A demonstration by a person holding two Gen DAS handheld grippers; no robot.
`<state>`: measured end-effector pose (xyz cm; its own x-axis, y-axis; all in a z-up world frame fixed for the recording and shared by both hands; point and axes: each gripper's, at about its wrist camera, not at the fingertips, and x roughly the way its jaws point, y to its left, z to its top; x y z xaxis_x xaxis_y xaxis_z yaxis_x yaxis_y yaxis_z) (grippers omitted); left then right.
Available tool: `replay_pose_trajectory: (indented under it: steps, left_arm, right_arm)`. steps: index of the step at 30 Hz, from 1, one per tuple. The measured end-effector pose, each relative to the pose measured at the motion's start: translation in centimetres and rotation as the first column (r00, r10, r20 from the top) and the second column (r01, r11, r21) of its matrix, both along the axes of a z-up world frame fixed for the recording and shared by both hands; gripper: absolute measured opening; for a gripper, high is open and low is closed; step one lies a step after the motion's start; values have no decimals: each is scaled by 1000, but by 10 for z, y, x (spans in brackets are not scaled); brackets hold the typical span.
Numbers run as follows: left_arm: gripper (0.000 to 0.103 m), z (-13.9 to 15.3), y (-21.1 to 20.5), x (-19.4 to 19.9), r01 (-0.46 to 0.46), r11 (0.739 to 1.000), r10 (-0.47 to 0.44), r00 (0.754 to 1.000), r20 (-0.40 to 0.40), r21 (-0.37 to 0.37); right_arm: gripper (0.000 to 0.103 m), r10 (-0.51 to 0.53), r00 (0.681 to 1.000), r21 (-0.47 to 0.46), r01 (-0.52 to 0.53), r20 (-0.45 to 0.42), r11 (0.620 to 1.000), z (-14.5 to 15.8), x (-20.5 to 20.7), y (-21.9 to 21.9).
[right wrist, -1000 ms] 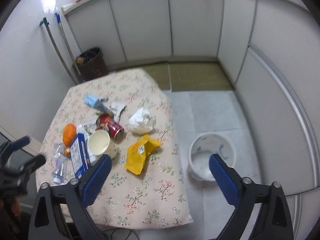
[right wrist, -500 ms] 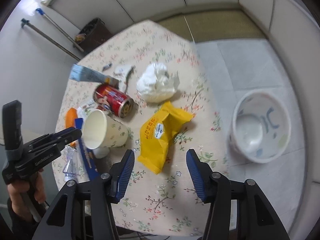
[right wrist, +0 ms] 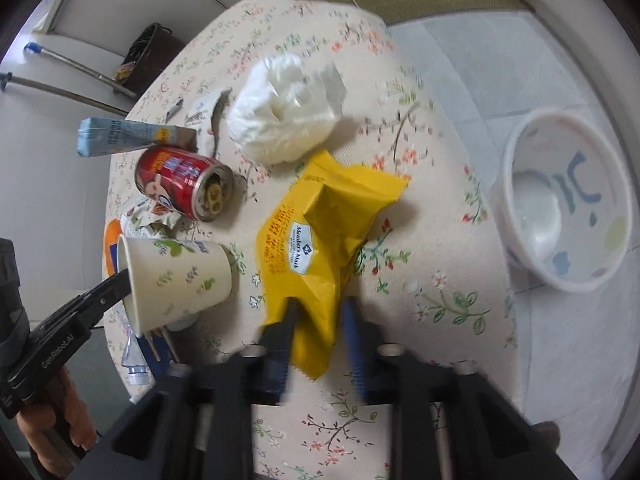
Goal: Collect trash
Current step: 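Carry the yellow wrapper over the white bucket and open the right gripper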
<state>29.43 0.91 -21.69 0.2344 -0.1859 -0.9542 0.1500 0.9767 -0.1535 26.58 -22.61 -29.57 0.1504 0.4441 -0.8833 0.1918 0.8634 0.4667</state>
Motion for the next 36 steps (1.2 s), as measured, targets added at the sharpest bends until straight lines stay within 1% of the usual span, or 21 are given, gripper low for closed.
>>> replay_pose_trajectory:
  steps: [1,3,5,10,12,14,15,16,18,19,21,22,23,24,26,27,28,30,33,36]
  left_arm:
    - [4,5,-1,-3,1,1000,-1,1000,14,0]
    - [4,12,-2,-6,3,1000,-3,999,35,-7]
    - [4,20,-4,-8,5,1000,-4,999,54,-22]
    - [4,42,-20,-21,26,998,-20,993,113,-52]
    - [4,53,-37,-27,55,997,-45,988,146,-63]
    - [4,64,-65,-35,117,991,-103,978,183,-71]
    - [4,67,-79,-38,143,987,-127,973,192,-74]
    - [4,69,-94,-40,165,983,-146,970,196,-83]
    - [4,68,-124,-39,205,973,-183,965,186,-108]
    - [4,66,-142,-37,226,967,-204,963,176,-116]
    - [4,61,-170,-36,265,957,-243,955,168,-119]
    - [4,55,-194,-33,295,948,-275,947,163,-117]
    - [4,51,-210,-30,311,942,-292,944,157,-122]
    - [4,48,-219,-28,322,938,-302,941,151,-128]
    - [4,32,-250,-21,353,927,-337,932,136,-125]
    - [4,22,-267,-16,369,924,-356,926,127,-103]
    - [4,11,-278,-12,376,923,-365,924,115,-86]
    - [4,-9,-295,-4,380,922,-374,924,82,-76]
    - [4,-34,-315,7,364,929,-362,931,35,-63]
    - [4,-48,-328,11,354,935,-353,935,29,-35]
  right_arm:
    - [8,-9,1000,18,9,4,1000,-1,-1,-2]
    - [6,-26,999,45,25,20,999,1,-1,-7]
    - [6,-21,999,36,20,42,999,7,-4,-8]
    - [5,-12,994,17,10,113,1000,38,-16,-21]
    - [5,-24,989,-20,27,145,999,54,-22,-40]
    - [5,-35,986,-86,50,162,995,64,-26,-61]
    - [5,-45,985,-132,68,166,989,68,-27,-75]
    - [5,-66,984,-157,92,163,983,70,-29,-92]
    - [5,-122,982,-174,146,146,974,67,-32,-126]
    - [5,-144,980,-181,167,138,969,63,-34,-138]
    - [5,-206,974,-186,221,99,957,51,-39,-174]
    - [5,-226,971,-183,238,81,954,45,-41,-188]
    - [5,-241,968,-178,249,66,952,39,-43,-197]
    - [5,-258,965,-169,262,48,950,32,-45,-209]
    - [5,-267,963,-157,267,23,951,20,-48,-226]
    - [5,-271,963,-165,269,9,949,14,-49,-235]
    - [5,-274,962,-173,270,2,947,10,-49,-238]
    - [5,-285,959,-168,278,-18,946,1,-49,-246]
    - [5,-307,951,-150,297,-41,943,-10,-49,-250]
    - [6,-313,948,-144,302,-61,942,-17,-49,-253]
